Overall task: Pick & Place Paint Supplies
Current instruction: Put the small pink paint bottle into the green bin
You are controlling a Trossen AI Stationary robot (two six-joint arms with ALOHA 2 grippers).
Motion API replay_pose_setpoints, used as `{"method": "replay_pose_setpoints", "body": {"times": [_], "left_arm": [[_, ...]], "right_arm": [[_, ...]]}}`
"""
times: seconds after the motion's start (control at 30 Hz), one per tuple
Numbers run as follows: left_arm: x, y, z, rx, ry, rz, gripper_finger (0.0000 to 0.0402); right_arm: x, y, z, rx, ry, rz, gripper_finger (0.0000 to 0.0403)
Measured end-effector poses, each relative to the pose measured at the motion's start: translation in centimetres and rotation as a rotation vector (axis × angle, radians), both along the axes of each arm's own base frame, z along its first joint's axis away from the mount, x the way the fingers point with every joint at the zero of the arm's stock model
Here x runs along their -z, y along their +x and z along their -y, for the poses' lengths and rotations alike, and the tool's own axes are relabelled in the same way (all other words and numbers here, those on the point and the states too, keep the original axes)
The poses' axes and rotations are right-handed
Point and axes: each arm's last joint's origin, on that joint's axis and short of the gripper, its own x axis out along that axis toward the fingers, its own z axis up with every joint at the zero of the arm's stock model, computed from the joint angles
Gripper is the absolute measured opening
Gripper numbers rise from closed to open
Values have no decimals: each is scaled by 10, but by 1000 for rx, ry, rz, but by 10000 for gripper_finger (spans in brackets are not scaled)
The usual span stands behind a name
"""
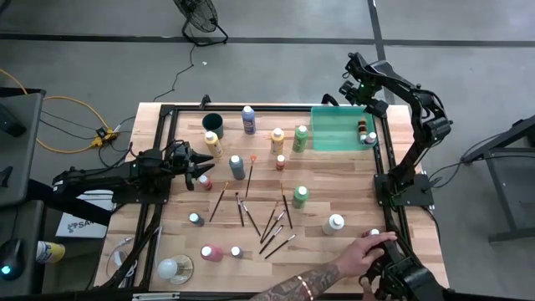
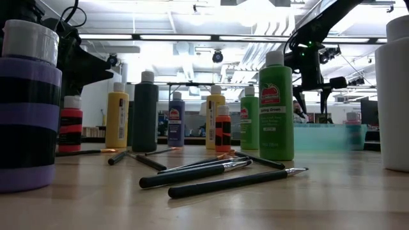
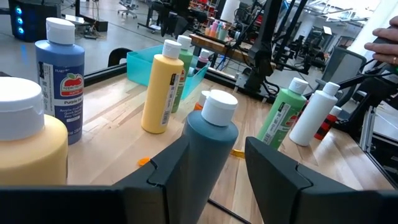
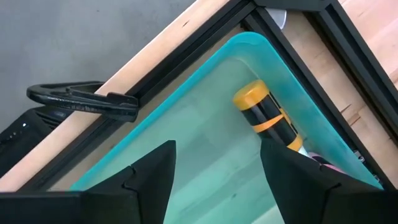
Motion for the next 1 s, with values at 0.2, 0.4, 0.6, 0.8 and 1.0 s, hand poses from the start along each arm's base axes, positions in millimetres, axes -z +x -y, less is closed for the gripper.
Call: {"method": "replay_pose_setpoints", "body": {"times": [0.2,0.4,0.6,0.8,1.0], "left_arm": [[0,0,0,0,0,0,152],[0,0,0,1,0,0,152],[0,0,0,1,0,0,152],[0,0,0,1,0,0,152],[0,0,0,1,0,0,152]], "right_arm": [[-9,9,-8,-160,-21,9,230],[-43,21,-50,-424,-28,-12,230],[-75,27,-113,-637,19,-45,230],[-93,26,-185,-807,39,-38,230],[-76,13,-248,-875,110,57,230]]}}
